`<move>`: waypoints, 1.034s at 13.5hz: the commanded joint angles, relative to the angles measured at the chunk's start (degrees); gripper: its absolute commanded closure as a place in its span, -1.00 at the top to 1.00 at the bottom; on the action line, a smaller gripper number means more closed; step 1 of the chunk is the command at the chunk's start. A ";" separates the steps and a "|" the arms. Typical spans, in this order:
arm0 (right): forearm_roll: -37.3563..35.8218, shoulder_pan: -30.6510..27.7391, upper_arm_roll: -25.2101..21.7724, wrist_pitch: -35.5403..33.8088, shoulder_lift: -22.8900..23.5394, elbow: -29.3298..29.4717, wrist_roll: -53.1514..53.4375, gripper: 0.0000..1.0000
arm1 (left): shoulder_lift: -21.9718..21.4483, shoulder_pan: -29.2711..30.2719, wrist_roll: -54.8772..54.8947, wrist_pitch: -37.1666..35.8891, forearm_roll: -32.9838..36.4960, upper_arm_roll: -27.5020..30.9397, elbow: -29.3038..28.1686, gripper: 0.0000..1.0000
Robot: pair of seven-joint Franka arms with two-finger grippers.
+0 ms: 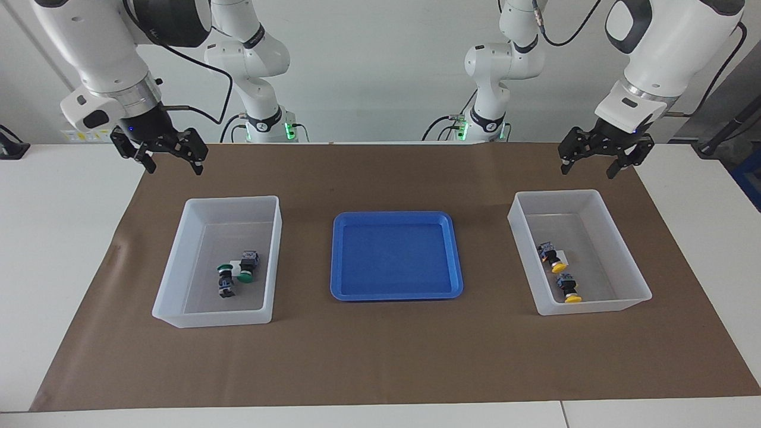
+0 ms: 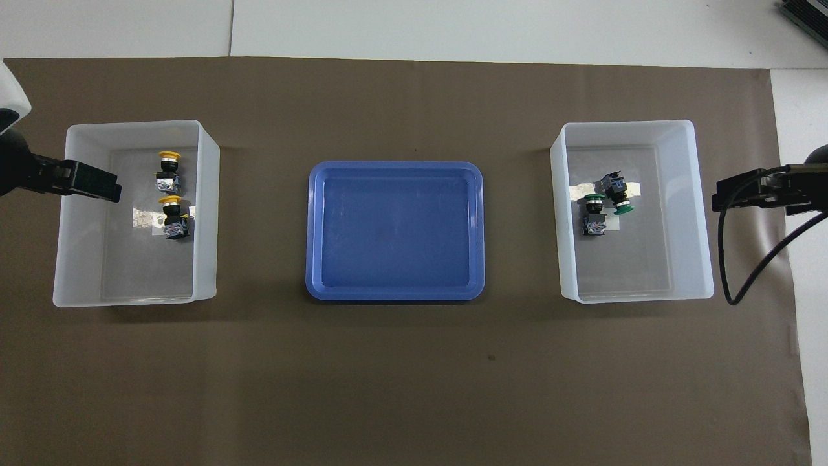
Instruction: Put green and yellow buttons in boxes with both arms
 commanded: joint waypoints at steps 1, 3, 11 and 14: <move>0.33 -0.08 0.24 0.21 -1.19 -1.35 0.50 1.00 | -2.76 0.31 1.08 0.03 0.50 0.12 -3.16 1.00; 0.33 -0.08 0.15 0.21 -1.19 -1.35 0.50 1.00 | -3.02 0.31 0.82 -0.40 0.50 0.12 -3.34 1.00; 0.33 -0.08 0.15 0.21 -1.19 -1.35 0.50 1.00 | -4.08 0.14 0.64 -0.32 0.67 0.12 -3.95 1.00; 0.33 -0.08 0.15 0.21 -1.19 -1.35 0.50 1.00 | -4.61 0.14 0.38 -1.98 0.67 0.12 -4.30 1.00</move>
